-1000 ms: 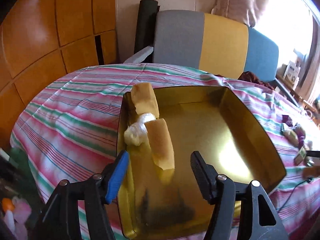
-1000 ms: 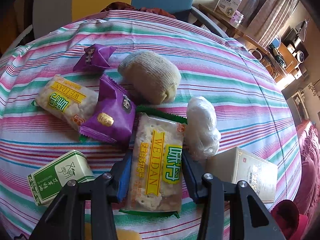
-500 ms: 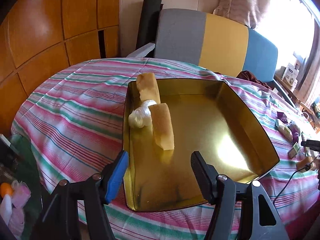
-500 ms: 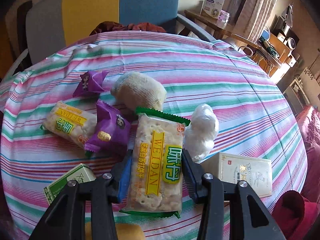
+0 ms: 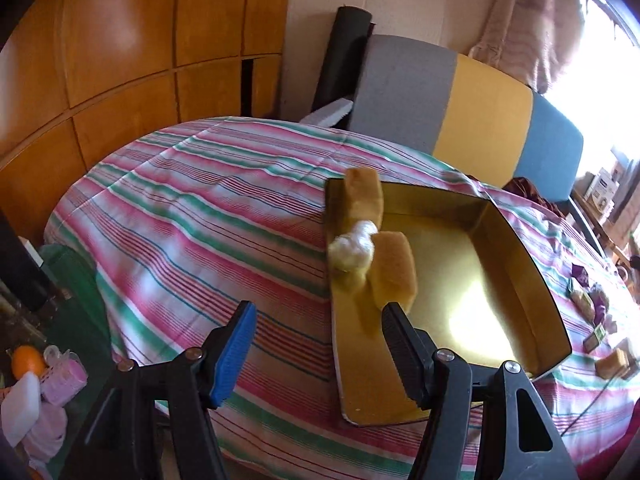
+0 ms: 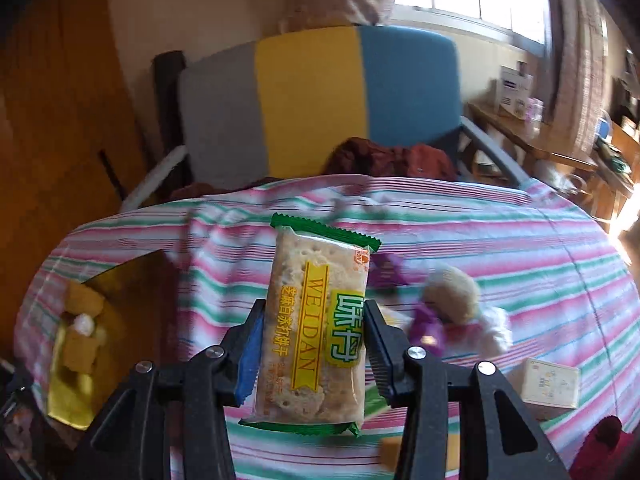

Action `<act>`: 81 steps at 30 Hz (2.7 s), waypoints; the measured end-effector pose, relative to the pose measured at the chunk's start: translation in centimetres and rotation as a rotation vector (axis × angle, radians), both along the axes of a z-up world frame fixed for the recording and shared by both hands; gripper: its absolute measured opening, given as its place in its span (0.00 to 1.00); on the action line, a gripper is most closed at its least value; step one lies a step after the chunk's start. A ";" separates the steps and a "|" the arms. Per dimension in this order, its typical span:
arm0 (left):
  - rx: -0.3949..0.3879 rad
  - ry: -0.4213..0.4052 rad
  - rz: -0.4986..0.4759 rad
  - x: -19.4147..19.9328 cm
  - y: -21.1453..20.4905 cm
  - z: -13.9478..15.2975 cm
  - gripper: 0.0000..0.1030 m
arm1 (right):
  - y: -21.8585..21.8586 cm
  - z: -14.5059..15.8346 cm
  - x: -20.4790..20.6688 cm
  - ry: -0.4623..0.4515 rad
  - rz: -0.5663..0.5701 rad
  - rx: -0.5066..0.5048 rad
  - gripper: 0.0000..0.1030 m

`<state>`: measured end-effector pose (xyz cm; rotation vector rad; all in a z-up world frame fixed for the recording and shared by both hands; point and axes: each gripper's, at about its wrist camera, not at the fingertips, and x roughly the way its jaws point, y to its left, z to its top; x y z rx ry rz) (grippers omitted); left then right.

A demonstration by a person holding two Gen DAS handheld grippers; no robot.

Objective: Organize objects

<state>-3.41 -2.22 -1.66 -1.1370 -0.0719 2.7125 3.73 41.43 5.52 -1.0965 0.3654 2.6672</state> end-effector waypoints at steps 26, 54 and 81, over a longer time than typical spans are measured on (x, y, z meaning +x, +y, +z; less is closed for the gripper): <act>0.052 0.012 0.097 -0.2 -3.6 0.0 0.72 | -26.0 -14.4 -10.3 -0.364 0.548 -0.450 0.49; -0.035 0.001 -0.127 2.5 4.2 -0.3 0.72 | -13.1 -7.1 -1.6 -0.057 0.257 -0.105 0.49; -0.070 0.044 -0.555 4.1 20.6 2.8 0.72 | 18.8 -7.2 18.4 0.157 -0.743 -0.352 0.49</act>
